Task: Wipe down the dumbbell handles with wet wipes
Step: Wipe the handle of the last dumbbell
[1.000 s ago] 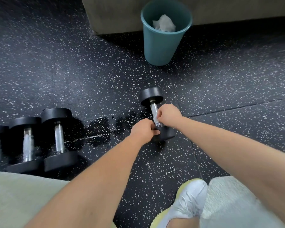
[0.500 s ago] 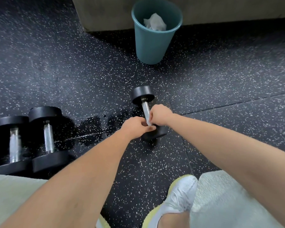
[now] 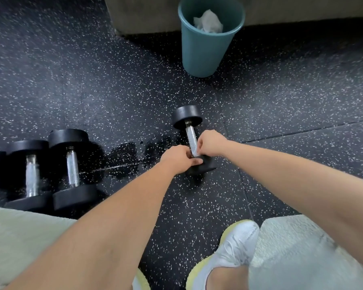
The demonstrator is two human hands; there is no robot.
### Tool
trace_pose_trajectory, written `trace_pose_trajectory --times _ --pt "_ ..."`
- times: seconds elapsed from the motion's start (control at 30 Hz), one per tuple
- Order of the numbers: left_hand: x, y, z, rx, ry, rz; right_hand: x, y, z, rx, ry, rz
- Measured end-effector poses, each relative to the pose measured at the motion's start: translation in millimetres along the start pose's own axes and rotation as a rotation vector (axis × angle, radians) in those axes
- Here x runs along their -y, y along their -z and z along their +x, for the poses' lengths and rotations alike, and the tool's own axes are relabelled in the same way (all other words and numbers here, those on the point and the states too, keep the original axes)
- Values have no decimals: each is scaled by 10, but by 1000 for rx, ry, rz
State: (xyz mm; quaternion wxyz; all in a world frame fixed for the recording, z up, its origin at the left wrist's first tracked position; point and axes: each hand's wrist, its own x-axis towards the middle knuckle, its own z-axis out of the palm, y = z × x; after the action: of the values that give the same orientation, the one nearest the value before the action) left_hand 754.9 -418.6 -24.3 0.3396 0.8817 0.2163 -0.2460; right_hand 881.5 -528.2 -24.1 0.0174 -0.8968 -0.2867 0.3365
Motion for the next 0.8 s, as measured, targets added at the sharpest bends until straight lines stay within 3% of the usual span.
trace_pose_trajectory --times 0.23,0.37,0.53,0.67,0.8 --pt "-24 -38 -29 -4 -1 -59 154 109 249 -342 -104 286" --pt "-15 -34 -36 -20 -4 -59 187 -29 199 -350 -83 192" --pt "66 -18 -14 -5 -26 -48 100 19 83 -148 -13 13" --pt "68 -48 -10 -12 -68 -57 218 135 223 -365 -78 152" --pt "92 -124 26 -25 -81 -33 365 107 309 -408 -117 295"
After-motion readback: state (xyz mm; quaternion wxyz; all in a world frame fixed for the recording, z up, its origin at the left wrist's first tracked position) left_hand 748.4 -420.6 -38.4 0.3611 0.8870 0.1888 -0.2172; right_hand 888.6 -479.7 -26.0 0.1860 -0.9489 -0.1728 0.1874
